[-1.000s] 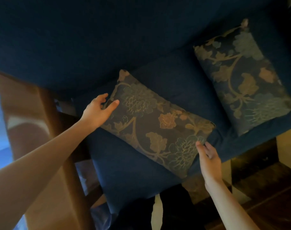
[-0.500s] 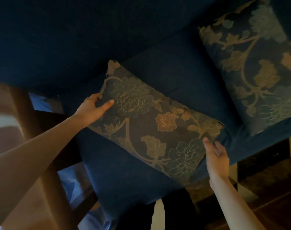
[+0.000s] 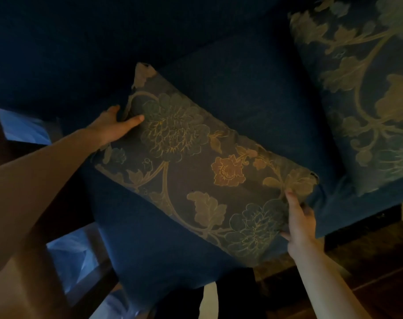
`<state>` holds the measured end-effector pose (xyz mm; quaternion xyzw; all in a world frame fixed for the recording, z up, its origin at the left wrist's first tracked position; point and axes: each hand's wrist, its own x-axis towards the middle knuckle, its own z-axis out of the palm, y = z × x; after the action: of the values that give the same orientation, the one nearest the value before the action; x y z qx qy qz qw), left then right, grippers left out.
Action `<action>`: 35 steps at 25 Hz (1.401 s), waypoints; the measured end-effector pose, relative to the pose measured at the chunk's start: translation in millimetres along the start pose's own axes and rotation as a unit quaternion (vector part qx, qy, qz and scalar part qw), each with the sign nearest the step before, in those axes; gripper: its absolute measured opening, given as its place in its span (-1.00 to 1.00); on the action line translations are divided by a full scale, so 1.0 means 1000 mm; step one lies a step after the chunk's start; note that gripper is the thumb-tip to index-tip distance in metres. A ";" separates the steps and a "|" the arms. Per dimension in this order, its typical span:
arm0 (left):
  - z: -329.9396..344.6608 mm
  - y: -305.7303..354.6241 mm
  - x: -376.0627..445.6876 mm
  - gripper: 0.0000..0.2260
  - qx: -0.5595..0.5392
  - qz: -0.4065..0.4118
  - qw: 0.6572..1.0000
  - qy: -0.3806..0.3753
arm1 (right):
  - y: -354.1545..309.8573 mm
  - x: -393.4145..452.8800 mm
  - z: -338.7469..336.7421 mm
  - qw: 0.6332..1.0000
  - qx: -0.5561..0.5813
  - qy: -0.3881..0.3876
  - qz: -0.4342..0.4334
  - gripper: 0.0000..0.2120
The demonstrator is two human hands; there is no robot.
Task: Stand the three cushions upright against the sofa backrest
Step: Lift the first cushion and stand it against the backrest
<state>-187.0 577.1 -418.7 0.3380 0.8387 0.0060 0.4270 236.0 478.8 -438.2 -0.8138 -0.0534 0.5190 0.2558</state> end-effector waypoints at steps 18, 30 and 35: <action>-0.005 -0.004 0.007 -0.08 -0.109 -0.006 0.993 -0.048 | -0.003 0.012 -0.005 0.998 0.013 -0.026 0.063 -0.32; -0.034 -0.060 -0.059 -0.28 -0.246 0.000 0.969 -0.005 | -0.080 -0.018 -0.002 0.985 -0.035 -0.110 -0.132 -0.56; -0.056 -0.079 -0.093 -0.22 -0.325 0.013 0.945 0.019 | -0.138 -0.051 0.021 0.958 -0.071 -0.152 -0.233 -0.57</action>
<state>-233.2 478.5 -340.4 0.1913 0.7946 0.2908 0.4975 219.7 587.6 -338.5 -0.7065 -0.3164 0.5572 0.3004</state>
